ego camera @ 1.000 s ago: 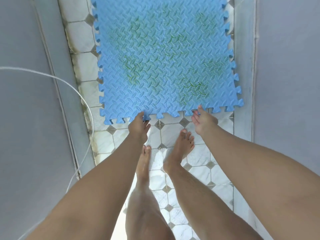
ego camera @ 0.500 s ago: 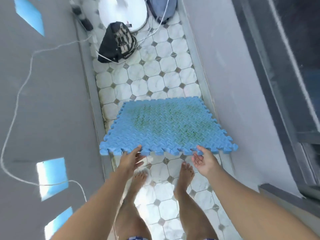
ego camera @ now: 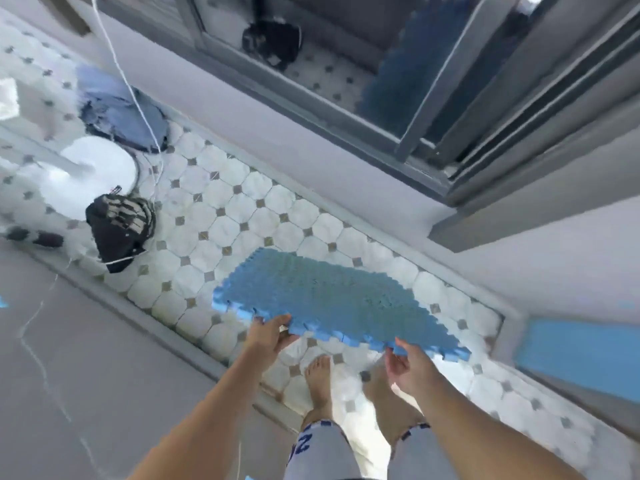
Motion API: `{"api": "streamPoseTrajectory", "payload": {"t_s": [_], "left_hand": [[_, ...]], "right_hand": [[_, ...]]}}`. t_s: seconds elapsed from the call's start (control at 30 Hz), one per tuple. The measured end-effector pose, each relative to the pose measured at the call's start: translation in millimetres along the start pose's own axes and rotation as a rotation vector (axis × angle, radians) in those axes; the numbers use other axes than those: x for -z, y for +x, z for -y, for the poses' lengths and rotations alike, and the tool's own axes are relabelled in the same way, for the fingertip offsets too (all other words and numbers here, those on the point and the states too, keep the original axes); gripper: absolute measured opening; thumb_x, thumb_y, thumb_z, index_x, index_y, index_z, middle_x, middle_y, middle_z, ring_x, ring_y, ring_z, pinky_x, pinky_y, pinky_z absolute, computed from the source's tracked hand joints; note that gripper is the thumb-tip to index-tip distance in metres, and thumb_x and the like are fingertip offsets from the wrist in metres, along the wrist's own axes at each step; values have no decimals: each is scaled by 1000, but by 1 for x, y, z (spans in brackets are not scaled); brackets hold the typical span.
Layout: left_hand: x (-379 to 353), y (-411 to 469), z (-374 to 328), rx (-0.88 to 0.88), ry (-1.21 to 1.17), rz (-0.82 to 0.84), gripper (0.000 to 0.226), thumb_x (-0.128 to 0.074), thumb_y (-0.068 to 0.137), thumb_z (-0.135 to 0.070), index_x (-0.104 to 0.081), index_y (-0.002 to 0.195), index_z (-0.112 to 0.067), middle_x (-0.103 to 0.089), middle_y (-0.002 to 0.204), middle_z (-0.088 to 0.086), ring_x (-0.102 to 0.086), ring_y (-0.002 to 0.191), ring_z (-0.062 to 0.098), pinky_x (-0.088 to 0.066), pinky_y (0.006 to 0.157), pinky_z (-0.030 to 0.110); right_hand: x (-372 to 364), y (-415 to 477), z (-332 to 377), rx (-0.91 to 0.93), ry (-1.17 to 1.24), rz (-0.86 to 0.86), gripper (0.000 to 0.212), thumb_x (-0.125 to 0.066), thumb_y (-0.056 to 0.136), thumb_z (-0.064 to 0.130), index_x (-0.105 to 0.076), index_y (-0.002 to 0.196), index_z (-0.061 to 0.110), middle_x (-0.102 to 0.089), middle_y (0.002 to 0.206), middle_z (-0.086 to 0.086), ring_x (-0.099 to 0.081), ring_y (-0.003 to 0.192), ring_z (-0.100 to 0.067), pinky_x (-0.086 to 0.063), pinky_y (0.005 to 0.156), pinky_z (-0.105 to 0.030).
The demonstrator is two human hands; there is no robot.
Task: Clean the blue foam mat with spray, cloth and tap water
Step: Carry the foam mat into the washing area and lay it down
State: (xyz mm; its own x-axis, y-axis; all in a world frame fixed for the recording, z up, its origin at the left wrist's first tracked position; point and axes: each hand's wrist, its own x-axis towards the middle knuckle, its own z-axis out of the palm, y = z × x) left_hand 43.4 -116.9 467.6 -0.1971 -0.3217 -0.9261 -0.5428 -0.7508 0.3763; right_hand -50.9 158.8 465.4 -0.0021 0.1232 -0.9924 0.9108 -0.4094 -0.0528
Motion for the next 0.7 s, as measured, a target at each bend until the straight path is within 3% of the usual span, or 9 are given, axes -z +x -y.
{"api": "streamPoseTrajectory", "payload": {"t_s": [0.07, 0.13, 0.27, 0.33, 0.43, 0.57, 0.7], "left_hand": [[-30, -19, 10, 6, 124, 75, 21, -59, 96, 7, -51, 102, -11, -68, 101, 19, -73, 63, 26, -62, 49, 33], [-65, -41, 26, 28, 262, 143, 23, -59, 95, 8, -52, 98, -14, -67, 95, 13, -72, 67, 27, -62, 50, 33], [-143, -76, 72, 62, 550, 307, 30, -61, 94, 8, -53, 118, -8, -70, 100, 15, -76, 65, 27, -61, 50, 33], [-185, -93, 101, 55, 708, 395, 36, -63, 93, 7, -52, 124, -7, -70, 106, 17, -76, 63, 23, -60, 51, 33], [-245, -123, 156, 47, 936, 495, 33, -61, 94, 6, -53, 125, -5, -71, 96, 16, -75, 63, 22, -60, 50, 31], [-313, -161, 237, 91, 1191, 589, 7, -57, 98, 3, -60, 101, -3, -76, 67, 8, -74, 57, 17, -62, 53, 31], [-356, -192, 309, 106, 1396, 620, 10, -55, 99, 4, -58, 95, -5, -72, 56, 3, -72, 50, 16, -60, 48, 28]], "right_hand": [[48, -7, -9, -1, 149, -20, 12, -68, 95, 10, -56, 93, 6, -58, 82, -16, -63, 57, -19, -51, 36, -22], [99, -16, -17, -6, 335, -52, 13, -69, 93, 9, -56, 94, 7, -58, 84, -14, -59, 69, -19, -53, 39, -23], [200, -25, -38, 2, 701, -96, 12, -68, 94, 7, -57, 94, 3, -60, 90, -16, -61, 76, -22, -56, 42, -26], [247, -24, -52, 22, 846, -102, 10, -67, 95, 6, -58, 95, 1, -61, 94, -17, -65, 74, -23, -57, 43, -26], [311, -21, -73, 35, 1070, -133, 5, -65, 96, 4, -60, 94, 4, -62, 88, -15, -69, 50, -19, -56, 43, -24], [375, -19, -99, 74, 1286, -144, 8, -67, 94, 9, -61, 98, 12, -66, 88, -7, -72, 65, -17, -55, 45, -20], [416, -15, -119, 64, 1436, -233, 13, -69, 94, 12, -62, 105, 13, -68, 99, -3, -69, 87, -16, -55, 47, -17]]}}
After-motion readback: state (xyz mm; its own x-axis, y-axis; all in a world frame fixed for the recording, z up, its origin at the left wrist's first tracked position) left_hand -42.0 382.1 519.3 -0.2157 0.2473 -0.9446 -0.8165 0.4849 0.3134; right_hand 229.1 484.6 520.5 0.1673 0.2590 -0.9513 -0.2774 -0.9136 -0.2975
